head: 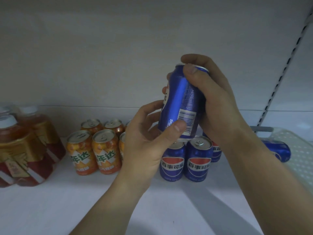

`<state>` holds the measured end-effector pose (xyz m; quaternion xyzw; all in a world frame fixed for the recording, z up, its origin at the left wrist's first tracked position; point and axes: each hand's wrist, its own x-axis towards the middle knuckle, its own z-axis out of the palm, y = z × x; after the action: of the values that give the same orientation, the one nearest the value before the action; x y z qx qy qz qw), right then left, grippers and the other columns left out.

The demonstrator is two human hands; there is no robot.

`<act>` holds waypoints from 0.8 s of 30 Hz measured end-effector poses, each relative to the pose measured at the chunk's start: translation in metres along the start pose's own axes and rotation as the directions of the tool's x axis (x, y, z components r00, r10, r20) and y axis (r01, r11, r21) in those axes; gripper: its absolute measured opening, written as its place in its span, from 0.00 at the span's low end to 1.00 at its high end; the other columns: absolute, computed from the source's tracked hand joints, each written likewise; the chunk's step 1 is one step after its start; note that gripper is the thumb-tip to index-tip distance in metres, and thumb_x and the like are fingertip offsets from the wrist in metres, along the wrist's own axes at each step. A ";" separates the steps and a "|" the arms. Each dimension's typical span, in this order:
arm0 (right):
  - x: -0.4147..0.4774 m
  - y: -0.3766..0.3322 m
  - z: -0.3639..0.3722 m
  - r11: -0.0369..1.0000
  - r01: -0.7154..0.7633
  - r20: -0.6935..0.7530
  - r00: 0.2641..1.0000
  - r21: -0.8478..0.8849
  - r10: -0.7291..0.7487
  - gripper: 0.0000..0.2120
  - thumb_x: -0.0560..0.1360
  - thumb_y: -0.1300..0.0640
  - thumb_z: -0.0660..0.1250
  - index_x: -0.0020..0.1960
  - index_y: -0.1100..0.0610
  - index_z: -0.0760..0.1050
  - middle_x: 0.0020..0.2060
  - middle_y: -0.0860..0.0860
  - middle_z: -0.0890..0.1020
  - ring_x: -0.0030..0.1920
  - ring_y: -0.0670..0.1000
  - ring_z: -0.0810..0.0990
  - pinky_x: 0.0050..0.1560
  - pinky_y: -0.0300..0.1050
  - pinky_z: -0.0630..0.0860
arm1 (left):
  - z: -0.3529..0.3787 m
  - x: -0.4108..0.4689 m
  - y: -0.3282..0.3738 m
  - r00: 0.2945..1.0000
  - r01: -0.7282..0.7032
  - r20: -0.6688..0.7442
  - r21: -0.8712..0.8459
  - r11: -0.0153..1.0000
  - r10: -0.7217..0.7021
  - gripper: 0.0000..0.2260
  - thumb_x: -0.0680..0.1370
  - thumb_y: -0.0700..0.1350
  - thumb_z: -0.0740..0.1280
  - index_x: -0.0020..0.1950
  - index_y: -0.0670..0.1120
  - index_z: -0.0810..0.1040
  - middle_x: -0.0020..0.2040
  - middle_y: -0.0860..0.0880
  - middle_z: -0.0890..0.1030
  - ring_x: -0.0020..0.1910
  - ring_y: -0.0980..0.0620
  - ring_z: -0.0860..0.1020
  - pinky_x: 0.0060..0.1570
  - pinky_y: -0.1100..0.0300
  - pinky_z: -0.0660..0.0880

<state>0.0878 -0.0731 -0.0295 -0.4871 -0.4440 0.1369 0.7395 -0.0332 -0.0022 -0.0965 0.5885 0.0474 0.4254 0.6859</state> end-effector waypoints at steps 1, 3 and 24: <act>0.000 -0.001 -0.001 1.000 0.002 0.000 1.000 0.000 -0.002 0.19 0.75 0.51 0.70 0.64 0.55 0.76 0.57 0.63 0.83 0.54 0.67 0.85 0.56 0.66 0.83 | -0.001 0.000 0.001 1.000 0.003 0.010 -0.013 1.000 -0.002 0.29 0.62 0.53 0.81 0.61 0.52 0.78 0.58 0.50 0.85 0.57 0.48 0.84 0.49 0.55 0.82; 0.000 -0.002 -0.002 1.000 0.013 0.004 1.000 -0.010 -0.013 0.19 0.75 0.51 0.69 0.64 0.55 0.76 0.56 0.63 0.83 0.53 0.66 0.85 0.55 0.65 0.83 | -0.002 0.001 0.002 1.000 0.006 0.031 -0.044 0.999 -0.005 0.27 0.65 0.55 0.78 0.62 0.49 0.78 0.57 0.49 0.85 0.57 0.48 0.84 0.49 0.55 0.82; -0.004 -0.005 -0.001 0.996 -0.057 0.079 0.995 0.062 0.052 0.17 0.75 0.51 0.68 0.61 0.57 0.77 0.51 0.60 0.84 0.49 0.61 0.86 0.50 0.54 0.84 | 0.001 -0.003 -0.001 0.938 0.295 0.275 -0.306 0.905 -0.213 0.35 0.67 0.58 0.77 0.69 0.43 0.76 0.64 0.38 0.81 0.58 0.39 0.82 0.48 0.52 0.83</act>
<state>0.0856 -0.0788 -0.0279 -0.4692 -0.4542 0.1903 0.7330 -0.0343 -0.0047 -0.0990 0.4949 -0.0321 0.2609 0.8282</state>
